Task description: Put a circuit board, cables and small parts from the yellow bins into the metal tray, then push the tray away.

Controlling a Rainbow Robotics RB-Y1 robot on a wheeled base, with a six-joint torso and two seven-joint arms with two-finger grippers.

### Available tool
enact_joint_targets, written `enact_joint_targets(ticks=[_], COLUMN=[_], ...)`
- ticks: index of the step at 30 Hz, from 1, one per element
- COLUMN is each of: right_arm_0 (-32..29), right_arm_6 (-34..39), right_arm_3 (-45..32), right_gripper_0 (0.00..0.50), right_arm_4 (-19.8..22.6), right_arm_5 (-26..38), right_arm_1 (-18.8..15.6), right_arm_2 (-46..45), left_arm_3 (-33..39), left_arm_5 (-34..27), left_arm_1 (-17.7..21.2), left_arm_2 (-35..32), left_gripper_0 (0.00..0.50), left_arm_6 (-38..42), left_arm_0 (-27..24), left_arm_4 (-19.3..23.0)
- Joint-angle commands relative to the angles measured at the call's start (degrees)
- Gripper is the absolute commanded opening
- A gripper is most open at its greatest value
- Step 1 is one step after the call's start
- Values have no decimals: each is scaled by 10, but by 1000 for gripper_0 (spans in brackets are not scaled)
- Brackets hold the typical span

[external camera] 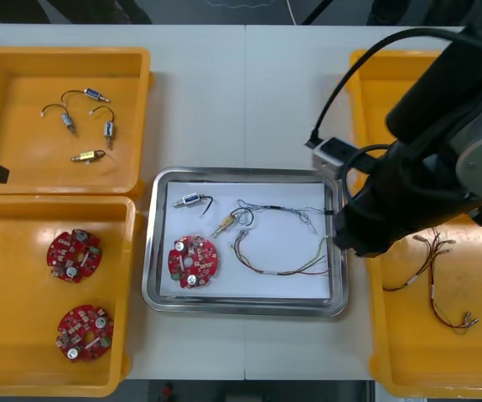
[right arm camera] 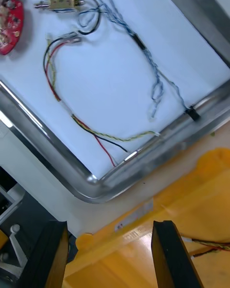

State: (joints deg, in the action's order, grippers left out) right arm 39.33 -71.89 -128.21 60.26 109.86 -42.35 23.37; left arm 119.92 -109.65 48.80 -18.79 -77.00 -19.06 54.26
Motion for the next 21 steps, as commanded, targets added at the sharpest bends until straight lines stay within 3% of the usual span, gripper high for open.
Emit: enact_joint_targets(ticks=[1,8,11,21], right_arm_0=[54,70,80,99], right_arm_6=[-12,-29,-85,-195], right_arm_3=[-15,-15,-5,52], right_gripper_0=[500,500,500,500], right_arm_4=[-39,-110,-161,-204], right_arm_5=[1,1,-6,-92], right_arm_1=[49,94,115,141], right_arm_2=[95,190,248,335], left_arm_3=[36,50,66,72], left_arm_5=[-4,-4,-4,-4], left_arm_1=[31,31,31,30], left_arm_2=[-41,-60,-70,-74], left_gripper_0=[500,500,500,500], left_arm_6=[-41,-33,-28,-15], left_arm_0=[47,85,117,138], left_arm_4=[6,6,8,8])
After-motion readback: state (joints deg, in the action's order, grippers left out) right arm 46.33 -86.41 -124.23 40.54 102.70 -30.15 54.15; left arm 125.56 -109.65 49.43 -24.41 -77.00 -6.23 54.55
